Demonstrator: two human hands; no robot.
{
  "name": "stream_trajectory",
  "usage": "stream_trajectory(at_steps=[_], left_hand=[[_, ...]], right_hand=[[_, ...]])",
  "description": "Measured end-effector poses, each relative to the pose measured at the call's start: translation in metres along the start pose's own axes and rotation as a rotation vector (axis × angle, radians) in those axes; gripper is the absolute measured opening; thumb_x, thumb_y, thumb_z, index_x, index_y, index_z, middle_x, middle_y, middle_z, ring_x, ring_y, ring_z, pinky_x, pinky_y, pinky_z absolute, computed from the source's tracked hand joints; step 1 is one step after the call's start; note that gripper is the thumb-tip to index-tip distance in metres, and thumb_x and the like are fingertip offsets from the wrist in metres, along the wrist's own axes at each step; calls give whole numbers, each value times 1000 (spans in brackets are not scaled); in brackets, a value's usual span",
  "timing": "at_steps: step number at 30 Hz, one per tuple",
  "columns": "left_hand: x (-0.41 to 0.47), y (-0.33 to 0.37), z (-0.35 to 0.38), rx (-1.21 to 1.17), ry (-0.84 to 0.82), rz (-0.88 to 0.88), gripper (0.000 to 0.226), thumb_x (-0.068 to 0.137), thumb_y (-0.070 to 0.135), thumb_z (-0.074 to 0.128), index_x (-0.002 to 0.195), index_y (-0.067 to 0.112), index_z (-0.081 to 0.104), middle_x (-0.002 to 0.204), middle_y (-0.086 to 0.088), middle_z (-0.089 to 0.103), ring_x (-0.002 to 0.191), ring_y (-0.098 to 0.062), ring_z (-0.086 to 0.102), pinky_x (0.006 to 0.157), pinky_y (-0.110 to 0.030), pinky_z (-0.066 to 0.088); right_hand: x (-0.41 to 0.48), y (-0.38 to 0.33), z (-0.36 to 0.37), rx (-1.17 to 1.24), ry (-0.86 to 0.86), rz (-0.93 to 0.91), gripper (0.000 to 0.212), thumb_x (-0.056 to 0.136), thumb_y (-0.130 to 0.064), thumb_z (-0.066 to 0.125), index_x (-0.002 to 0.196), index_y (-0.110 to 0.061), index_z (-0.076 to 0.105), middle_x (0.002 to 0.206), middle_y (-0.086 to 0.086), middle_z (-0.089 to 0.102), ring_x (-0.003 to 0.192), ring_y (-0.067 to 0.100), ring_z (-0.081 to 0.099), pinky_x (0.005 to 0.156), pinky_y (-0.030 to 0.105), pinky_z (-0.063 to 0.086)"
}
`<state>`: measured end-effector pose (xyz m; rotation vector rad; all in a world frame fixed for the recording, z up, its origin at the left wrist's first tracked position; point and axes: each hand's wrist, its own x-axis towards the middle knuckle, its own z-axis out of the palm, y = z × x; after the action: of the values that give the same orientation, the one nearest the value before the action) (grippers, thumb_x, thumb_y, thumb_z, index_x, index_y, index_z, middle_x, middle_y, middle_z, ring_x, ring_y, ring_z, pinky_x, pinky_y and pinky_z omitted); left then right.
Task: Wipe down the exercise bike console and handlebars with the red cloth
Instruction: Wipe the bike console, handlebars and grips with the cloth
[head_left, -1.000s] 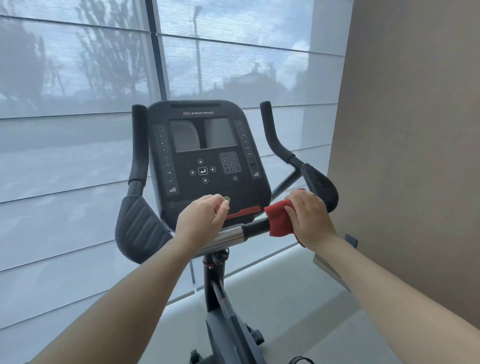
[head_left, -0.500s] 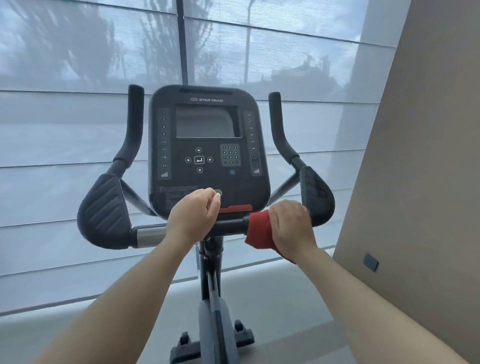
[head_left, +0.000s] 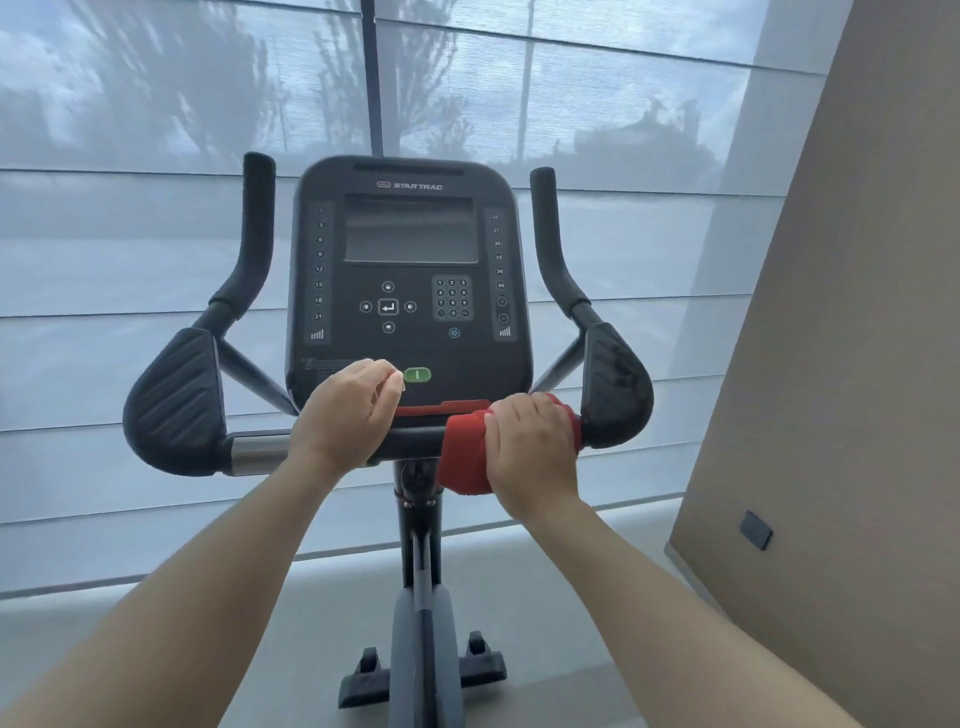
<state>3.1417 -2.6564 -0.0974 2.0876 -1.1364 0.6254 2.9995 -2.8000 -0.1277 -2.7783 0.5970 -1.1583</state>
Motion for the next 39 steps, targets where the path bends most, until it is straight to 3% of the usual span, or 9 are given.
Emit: stream_trajectory(at_steps=[5,9,14,19,24,27,31,35,39], left_hand=[[0,0,-2,-10,-15,-3,37,91,34,29,86,15,60,84,-1,63,78,-20,56,72,-37,46],[-1,1,-3,9,-31,7,37,91,35,29,86,15,60,82,1,62,73,-17,54,68,-33,44],[1,-2,-1,5,-59,14,29,96,26,37,83,13,59,79,-1,61,74,-20,55,68,-38,45],[0,-4,-1,13,-69,14,28,95,29,37,80,15,56,73,2,56,70,-19,53,60,-33,41],[-1,-2,-3,34,-64,-34,24,90,43,38,78,29,52,68,13,50,64,-9,50,48,-21,28],[1,-2,-1,27,-78,-45,27,89,46,37,77,28,53,69,11,52,65,-10,52,49,-23,32],[2,-3,1,10,-92,-28,28,90,47,37,76,27,52,69,11,52,67,-12,53,50,-24,34],[2,-3,0,-12,-123,-8,29,91,47,37,80,26,54,78,11,58,71,-15,57,56,-28,44],[1,-4,0,-30,-137,17,29,91,47,36,82,26,54,74,8,57,69,-15,56,54,-28,39]], right_hand=[[4,7,-6,5,-66,-123,39,97,-32,26,89,-14,60,90,3,61,88,25,51,84,38,40],[19,15,-10,-42,-101,40,32,96,-28,29,70,-16,45,73,3,54,77,28,51,70,36,32],[18,-17,-1,0,-106,-8,30,93,-29,34,69,-18,48,72,-1,55,75,25,49,71,37,38],[9,-3,-7,51,-96,-135,33,93,-36,34,91,-21,64,87,-3,64,84,21,54,77,37,43],[2,10,-9,-31,42,30,36,92,-30,32,86,-13,63,82,2,63,79,26,54,76,41,43],[-6,-4,-2,-74,21,94,32,90,-29,30,95,-15,58,96,2,57,93,25,49,90,42,37],[-30,-8,1,-27,-75,-7,45,86,-26,40,128,-13,45,134,7,43,129,29,30,113,48,18],[-30,1,-14,-26,-177,-45,55,87,-15,58,139,-15,39,144,6,37,137,26,25,114,39,16],[-27,-1,-27,46,-146,82,54,87,-13,60,138,-14,42,145,4,38,138,23,25,113,36,20]])
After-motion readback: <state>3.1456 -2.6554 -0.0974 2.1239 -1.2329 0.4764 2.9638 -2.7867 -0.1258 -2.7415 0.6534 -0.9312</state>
